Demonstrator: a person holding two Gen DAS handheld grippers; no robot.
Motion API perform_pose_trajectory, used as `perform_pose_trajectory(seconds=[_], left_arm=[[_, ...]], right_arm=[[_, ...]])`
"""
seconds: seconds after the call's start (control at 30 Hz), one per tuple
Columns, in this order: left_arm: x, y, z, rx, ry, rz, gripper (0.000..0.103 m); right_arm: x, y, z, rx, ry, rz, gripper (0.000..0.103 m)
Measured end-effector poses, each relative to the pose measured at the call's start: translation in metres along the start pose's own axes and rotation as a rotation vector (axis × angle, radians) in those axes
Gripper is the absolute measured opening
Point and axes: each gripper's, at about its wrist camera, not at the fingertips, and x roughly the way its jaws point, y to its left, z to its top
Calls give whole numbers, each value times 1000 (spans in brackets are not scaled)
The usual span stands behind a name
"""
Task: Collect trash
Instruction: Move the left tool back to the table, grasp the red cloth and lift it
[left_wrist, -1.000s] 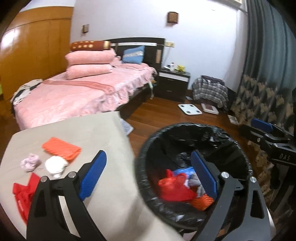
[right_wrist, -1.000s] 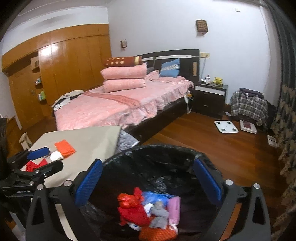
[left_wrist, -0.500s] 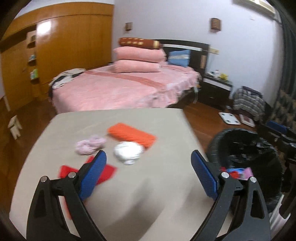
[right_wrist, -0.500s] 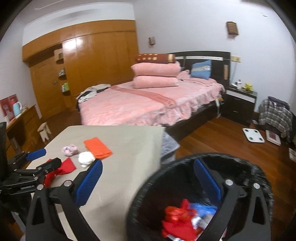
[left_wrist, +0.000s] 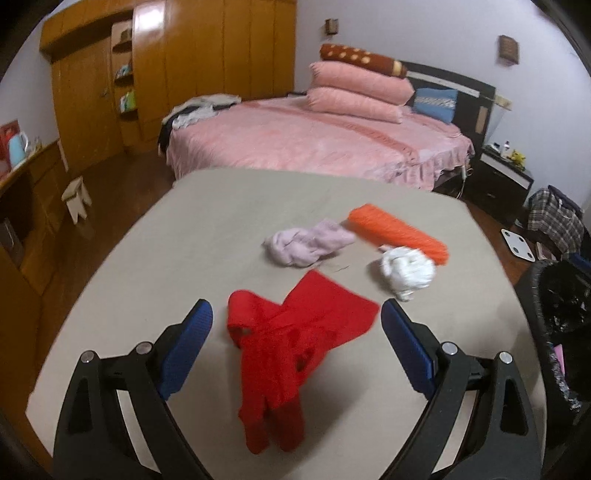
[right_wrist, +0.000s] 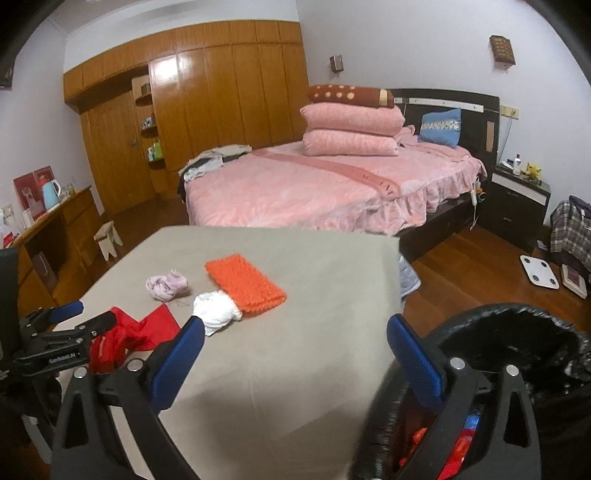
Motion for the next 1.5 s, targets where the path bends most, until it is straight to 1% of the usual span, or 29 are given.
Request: perform_pose_trajectory(seconds=[0.17,0.4,0.53,0.63,0.7,0.77,0.8,0.9,0.97,1.1,1.17,1.3,1.37,1.5], left_arm=[[21,7,-6,-9,56,-9,90],[46,13,-11,-65,125,-49,90],[57,10,-16,-69,164,-63,89],[60,1,-17,-48,174,-48,87],[61,-2,-17,-43,175,-44,81],[61,-4,-15,-35,177,-22,66],[62,-6,-14,-28,178,-5,62],[62,-7,-10,-21,170,28,28],[61,-6,-8,-35,166,20,15],[59,-6,-8,-39,153,13,9],[54,-4,-6,-53,135,-1,9],[37,3,2,-70,83,4,9],[31,8,7,-75,63,13,9],[24,19,12,-65,39,45,9]], right_arm=[[23,9,-9,-11,49,-7,97],[34,15,-13,-38,67,-7,97],[37,15,-13,-44,75,-6,97],[38,15,-12,-47,76,-5,97],[39,16,-12,-49,77,-6,97],[40,16,-11,-49,78,-6,97],[40,16,-12,-48,79,-7,97],[42,15,-11,-46,81,-8,97],[41,15,-11,-47,81,-7,97],[45,17,-10,-47,83,1,97],[48,19,-8,-45,82,9,97],[56,29,-4,-37,80,36,97],[62,37,-1,-39,78,57,95],[76,56,3,-62,89,90,88]])
